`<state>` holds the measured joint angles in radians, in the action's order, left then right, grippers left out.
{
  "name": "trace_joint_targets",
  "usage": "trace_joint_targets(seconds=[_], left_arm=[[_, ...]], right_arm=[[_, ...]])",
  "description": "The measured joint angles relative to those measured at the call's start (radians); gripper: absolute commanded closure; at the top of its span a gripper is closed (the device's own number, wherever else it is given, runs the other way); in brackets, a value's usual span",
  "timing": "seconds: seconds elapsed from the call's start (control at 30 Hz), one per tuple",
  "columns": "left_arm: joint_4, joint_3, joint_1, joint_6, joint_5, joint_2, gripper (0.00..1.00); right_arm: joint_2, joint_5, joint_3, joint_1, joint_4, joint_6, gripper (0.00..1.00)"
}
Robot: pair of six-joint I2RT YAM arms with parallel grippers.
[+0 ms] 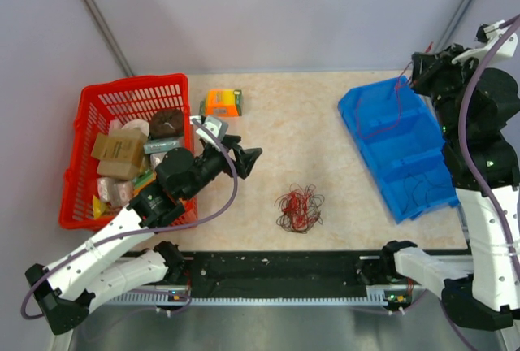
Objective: Untangle the cables
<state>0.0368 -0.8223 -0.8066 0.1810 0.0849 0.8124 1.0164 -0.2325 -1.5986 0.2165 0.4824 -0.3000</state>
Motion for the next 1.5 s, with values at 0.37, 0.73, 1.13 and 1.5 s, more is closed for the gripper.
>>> trace_joint_targets(seconds=[0.37,0.73,1.13,1.5], left_arm=[[0.0,0.0,0.0,0.004,-0.015,0.005,0.28],[-0.002,0.0,0.0,0.008,-0.024,0.028,0.28],[-0.001,0.0,0.0,0.008,-0.024,0.029,0.28],[-0.002,0.0,0.0,0.008,-0.024,0.032,0.26]], right_arm=[[0.06,0.041,-0.035,-0.185,0.024,0.01,1.0],[0.142,0.195,-0.138,-0.342,0.042,-0.061,1.0],[0.159,0.257,-0.297,-0.346,0.043,-0.086,1.0],[0.13,0.161,-0.145,-0.353,0.039,-0.044,1.0]])
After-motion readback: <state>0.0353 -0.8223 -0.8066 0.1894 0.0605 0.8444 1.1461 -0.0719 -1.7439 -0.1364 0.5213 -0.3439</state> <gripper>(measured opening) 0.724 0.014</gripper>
